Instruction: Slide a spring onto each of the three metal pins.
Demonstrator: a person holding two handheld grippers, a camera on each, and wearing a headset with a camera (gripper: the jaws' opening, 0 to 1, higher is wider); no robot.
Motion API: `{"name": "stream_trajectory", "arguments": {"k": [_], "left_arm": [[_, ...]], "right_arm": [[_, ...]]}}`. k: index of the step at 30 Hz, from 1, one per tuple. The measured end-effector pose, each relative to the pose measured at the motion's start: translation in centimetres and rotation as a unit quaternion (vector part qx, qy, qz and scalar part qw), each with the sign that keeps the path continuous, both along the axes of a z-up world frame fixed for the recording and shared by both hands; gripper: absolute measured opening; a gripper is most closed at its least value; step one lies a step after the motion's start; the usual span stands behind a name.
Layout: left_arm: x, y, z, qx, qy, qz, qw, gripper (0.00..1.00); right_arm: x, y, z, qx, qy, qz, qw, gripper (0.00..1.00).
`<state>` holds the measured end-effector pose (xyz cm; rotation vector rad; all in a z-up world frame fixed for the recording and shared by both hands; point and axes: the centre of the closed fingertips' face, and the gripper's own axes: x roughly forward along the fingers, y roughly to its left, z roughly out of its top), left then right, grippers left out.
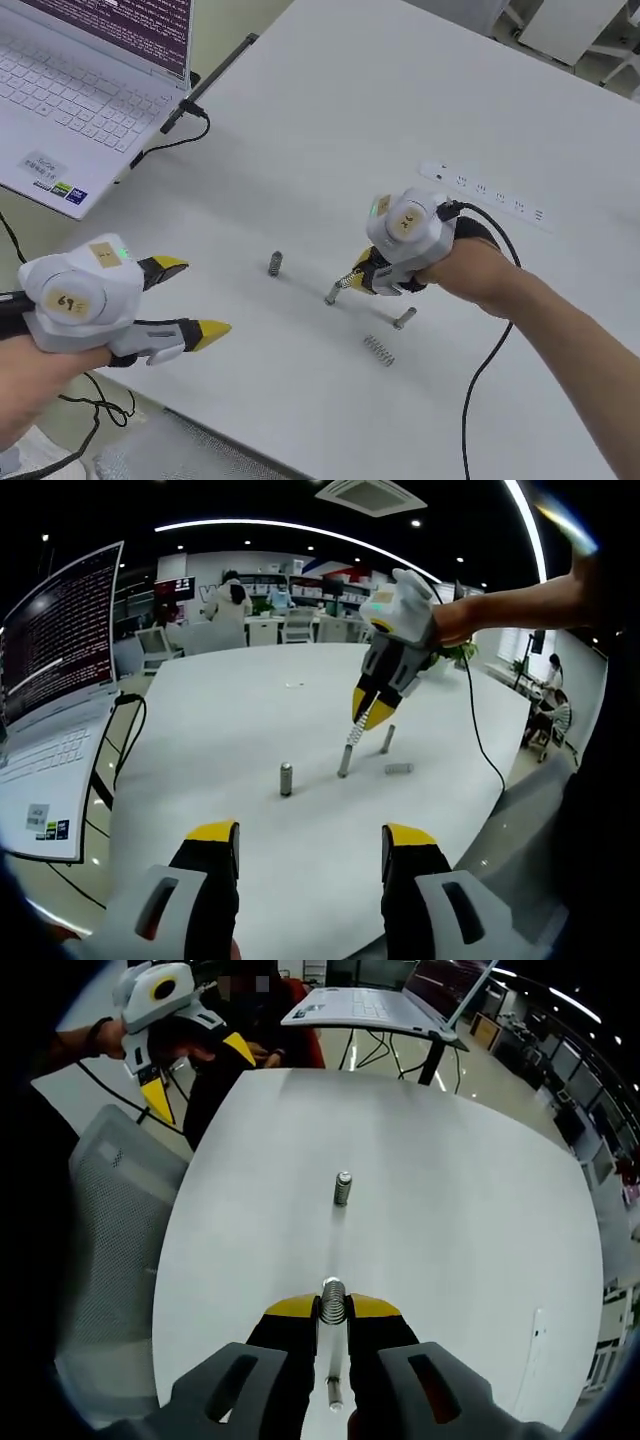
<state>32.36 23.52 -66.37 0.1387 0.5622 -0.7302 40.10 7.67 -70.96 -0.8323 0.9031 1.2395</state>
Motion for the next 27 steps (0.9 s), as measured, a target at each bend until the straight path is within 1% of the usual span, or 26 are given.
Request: {"name": "stream_trajectory", "arguments": {"k": [6,15,27], "left_arm": [[0.0,0.3,-0.1,-0.001,0.003,0.004,1.0000,0.53],[0.1,0.2,-0.1,-0.005,0.003,0.006,1.0000,0.52],[0.2,0.5,-0.3,-0.005,0.005,0.009,0.9999,0.52]], "right_arm": [[0.0,0.4,-0.4,-0.004,0.007,0.005,1.0000,0.09],[0.2,0.8,-0.7,-0.008,0.011,0.011,0.9998,0.08],[0.3,1.3,-1.3,-0.013,0.015,0.016,0.9997,0.08]]}}
